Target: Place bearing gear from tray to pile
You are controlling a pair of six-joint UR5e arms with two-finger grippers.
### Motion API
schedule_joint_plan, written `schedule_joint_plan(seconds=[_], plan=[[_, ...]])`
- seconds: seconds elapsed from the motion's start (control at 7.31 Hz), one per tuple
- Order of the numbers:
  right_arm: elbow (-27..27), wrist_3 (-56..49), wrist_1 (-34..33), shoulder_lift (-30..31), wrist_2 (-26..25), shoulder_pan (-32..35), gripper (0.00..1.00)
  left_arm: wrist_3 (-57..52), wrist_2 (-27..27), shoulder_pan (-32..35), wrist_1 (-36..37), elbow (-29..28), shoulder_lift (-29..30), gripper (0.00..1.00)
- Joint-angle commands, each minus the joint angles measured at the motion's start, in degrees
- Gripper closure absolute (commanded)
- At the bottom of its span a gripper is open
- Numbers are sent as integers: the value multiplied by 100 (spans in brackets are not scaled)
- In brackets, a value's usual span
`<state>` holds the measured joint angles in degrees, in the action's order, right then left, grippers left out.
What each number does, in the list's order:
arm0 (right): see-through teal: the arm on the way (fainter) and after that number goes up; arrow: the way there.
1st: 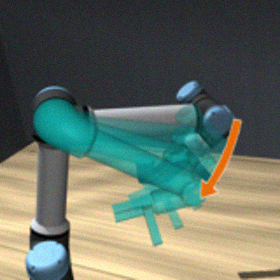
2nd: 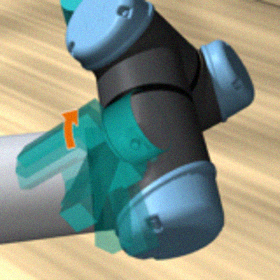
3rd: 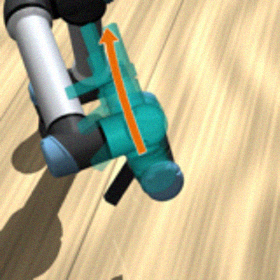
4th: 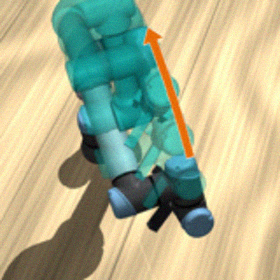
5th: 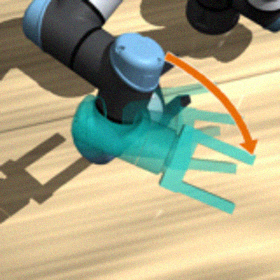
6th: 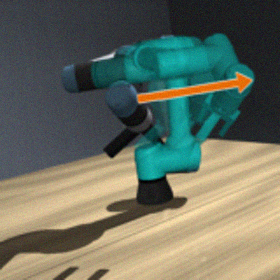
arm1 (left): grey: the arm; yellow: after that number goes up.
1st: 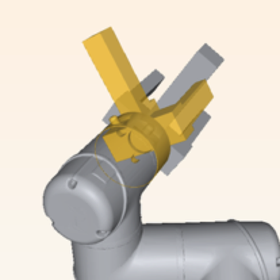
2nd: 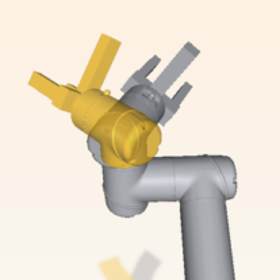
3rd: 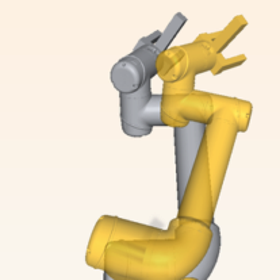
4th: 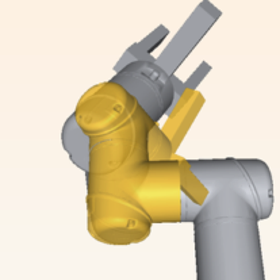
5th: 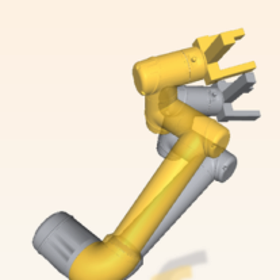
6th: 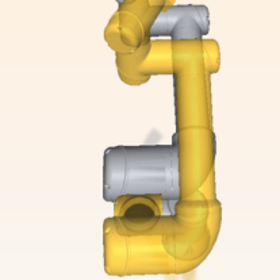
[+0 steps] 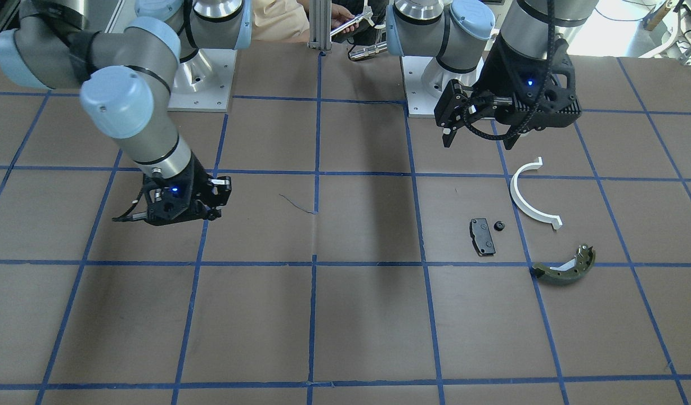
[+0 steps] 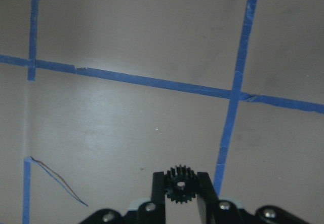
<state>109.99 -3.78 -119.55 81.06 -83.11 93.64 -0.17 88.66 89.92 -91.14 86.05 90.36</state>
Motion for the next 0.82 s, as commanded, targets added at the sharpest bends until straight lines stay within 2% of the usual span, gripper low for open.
schedule_joint_plan(seconds=[0.0, 0.41, 0.68], plan=[[146, 1314, -778, -317, -4, 977, 99, 0, -7, 0, 0, 0, -1, 0], [119, 2239, -1910, -958, 5, 1699, 91, 0, -7, 0, 0, 0, -1, 0], [67, 2495, -2229, -1266, 5, 2060, 86, 0, -7, -1, 0, 9, -1, 0]])
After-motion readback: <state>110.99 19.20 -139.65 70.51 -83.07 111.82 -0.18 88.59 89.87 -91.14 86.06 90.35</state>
